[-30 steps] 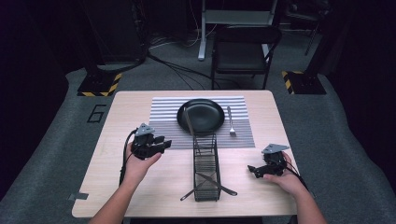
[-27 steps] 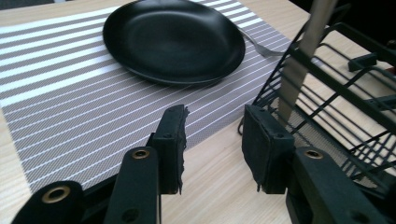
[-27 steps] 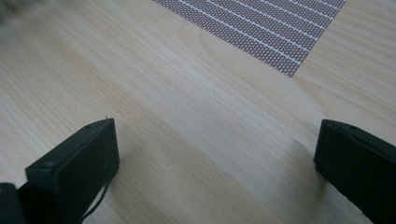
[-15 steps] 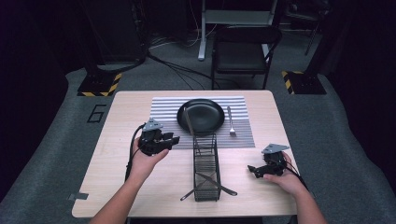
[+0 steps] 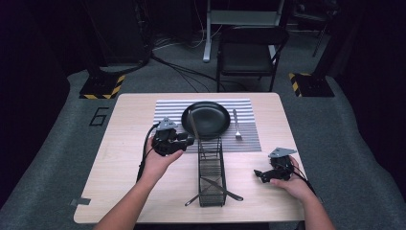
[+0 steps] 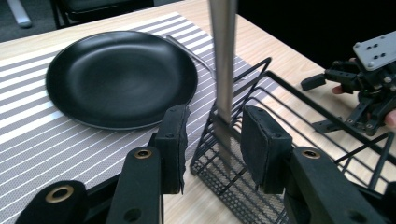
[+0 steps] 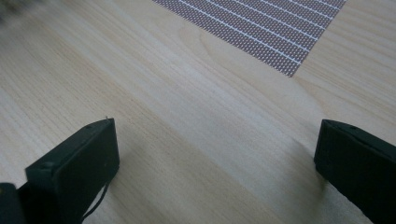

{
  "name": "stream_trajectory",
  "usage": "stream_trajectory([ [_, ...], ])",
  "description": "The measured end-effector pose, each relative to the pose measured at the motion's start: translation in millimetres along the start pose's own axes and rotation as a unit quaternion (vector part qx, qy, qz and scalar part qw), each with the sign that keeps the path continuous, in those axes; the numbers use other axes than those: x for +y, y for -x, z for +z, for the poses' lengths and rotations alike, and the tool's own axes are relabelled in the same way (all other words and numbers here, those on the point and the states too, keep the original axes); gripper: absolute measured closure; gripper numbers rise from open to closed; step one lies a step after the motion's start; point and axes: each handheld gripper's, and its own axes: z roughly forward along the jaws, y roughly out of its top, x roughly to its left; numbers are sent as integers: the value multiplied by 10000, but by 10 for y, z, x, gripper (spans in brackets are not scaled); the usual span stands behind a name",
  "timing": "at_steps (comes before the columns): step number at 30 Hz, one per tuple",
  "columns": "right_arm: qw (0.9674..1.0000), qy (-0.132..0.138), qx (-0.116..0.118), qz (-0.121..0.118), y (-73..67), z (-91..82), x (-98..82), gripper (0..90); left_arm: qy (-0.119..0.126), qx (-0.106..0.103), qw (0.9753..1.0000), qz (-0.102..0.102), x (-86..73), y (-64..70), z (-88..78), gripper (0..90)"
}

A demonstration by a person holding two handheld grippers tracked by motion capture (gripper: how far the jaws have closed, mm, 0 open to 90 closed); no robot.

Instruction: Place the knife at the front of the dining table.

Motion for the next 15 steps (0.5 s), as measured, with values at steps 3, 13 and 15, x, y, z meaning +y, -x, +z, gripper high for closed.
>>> stream_trajectory([
  [3,10000,1,0,-1,0,0,0,0,10,-58,10000,-30,27,29,35,610],
  [13,10000,0,0,0,0,0,0,0,11,-28,10000,-42,74,70,168,641],
  [15,10000,0,0,1,0,0,0,0,25,-34,10000,-51,81,70,190,649],
])
